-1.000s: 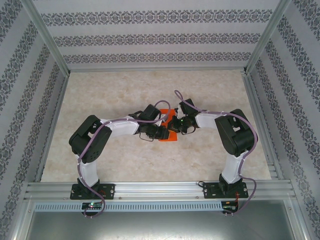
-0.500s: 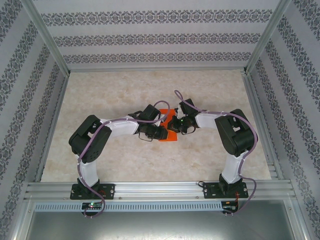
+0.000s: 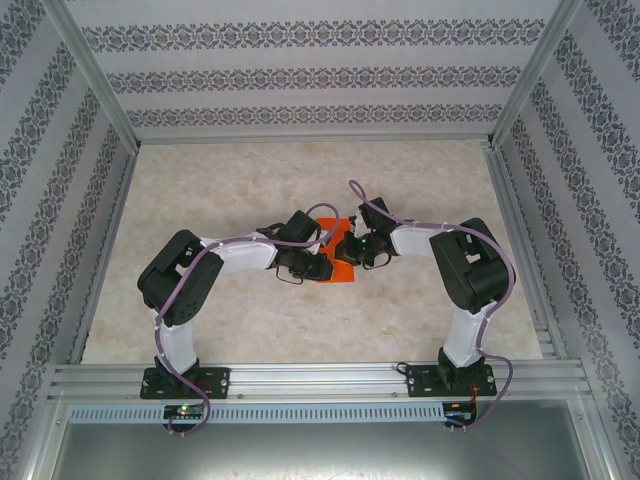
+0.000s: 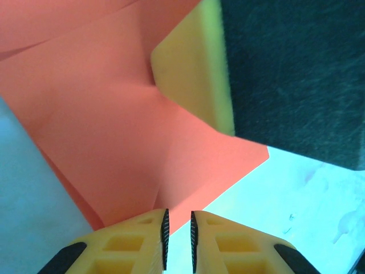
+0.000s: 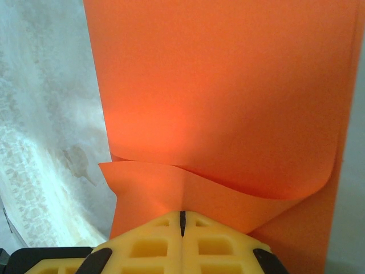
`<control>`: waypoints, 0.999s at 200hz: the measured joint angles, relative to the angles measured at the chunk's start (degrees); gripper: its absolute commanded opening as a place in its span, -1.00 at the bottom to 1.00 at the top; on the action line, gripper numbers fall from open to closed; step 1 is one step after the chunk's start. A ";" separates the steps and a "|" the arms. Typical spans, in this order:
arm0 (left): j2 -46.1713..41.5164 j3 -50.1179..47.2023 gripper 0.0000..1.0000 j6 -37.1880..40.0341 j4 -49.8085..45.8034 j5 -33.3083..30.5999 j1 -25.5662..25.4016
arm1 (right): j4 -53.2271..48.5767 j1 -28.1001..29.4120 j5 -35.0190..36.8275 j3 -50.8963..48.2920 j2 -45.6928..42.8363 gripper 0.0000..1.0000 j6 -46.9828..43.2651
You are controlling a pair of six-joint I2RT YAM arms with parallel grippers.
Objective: Fold a paper plane with a square sheet of paper (fold left side to right side)
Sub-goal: Fold the triangle a second time at the center of the table.
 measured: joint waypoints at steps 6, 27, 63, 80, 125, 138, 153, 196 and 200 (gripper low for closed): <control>0.00 -0.07 -0.58 0.02 -0.11 -0.11 0.00 | 0.00 0.00 0.00 0.00 0.00 -1.00 0.00; 0.00 -0.13 -0.58 0.04 -0.17 -0.33 0.00 | 0.00 0.00 0.00 0.00 0.00 -1.00 0.00; 0.00 -0.13 -0.59 0.04 -0.22 -0.55 0.00 | 0.00 0.00 0.00 0.00 0.00 -1.00 0.00; 0.00 -0.13 -0.58 0.07 -0.26 -0.72 0.00 | -0.02 0.00 0.00 0.00 0.00 -1.00 0.00; 0.00 -0.33 -0.60 0.09 -0.35 -1.25 0.00 | -0.22 -0.02 0.00 0.07 0.00 -1.00 -0.02; 0.00 -0.50 -0.60 0.24 -0.35 -1.42 0.00 | -0.39 0.00 0.02 0.13 0.00 -1.00 -0.02; 0.00 -0.66 -0.60 0.35 -0.35 -1.46 0.02 | -0.76 -0.02 0.04 0.28 0.00 -1.00 -0.04; -0.02 -1.25 -0.61 0.72 0.07 -1.40 0.17 | -1.64 0.00 0.04 0.61 0.00 -1.00 -0.46; -0.07 -1.38 -0.61 0.74 0.15 -1.36 0.26 | -1.70 0.00 0.04 0.63 0.00 -1.00 -0.50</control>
